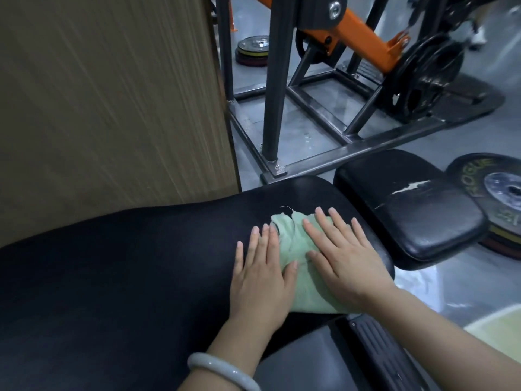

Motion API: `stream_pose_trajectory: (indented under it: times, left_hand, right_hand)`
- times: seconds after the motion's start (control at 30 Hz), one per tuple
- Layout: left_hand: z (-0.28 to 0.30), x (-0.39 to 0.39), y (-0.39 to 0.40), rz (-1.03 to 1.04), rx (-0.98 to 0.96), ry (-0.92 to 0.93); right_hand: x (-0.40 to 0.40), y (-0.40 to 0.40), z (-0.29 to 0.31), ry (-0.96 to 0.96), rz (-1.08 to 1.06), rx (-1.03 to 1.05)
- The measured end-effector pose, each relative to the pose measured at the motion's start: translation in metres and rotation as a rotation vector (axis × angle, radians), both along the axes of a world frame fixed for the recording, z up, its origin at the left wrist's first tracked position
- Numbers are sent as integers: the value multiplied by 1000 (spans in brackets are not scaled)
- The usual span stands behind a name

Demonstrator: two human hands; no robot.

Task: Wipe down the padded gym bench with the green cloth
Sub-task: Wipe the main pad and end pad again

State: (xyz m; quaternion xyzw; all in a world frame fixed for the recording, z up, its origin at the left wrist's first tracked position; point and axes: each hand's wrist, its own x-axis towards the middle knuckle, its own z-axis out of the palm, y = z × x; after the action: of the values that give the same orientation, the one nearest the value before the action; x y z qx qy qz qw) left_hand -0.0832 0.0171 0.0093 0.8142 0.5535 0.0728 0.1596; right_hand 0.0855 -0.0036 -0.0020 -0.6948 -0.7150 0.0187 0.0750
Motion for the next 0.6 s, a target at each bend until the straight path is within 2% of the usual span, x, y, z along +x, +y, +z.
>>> stream_pose_trajectory:
  times: [0.1,0.2,0.3,0.6]
  left_hand:
    - [2,5,0,-45,-4,9]
    - [3,7,-1,-73,12,0]
    - [3,8,-1,-76,13,-17]
    - [0,24,-11,-39,10,16]
  right_hand:
    - [9,-2,-3,50,19,6]
    - [12,-4,1,14,15,13]
    - [17,-7,1,-37,-9,29]
    - [32,-26,-4,16,-111,88]
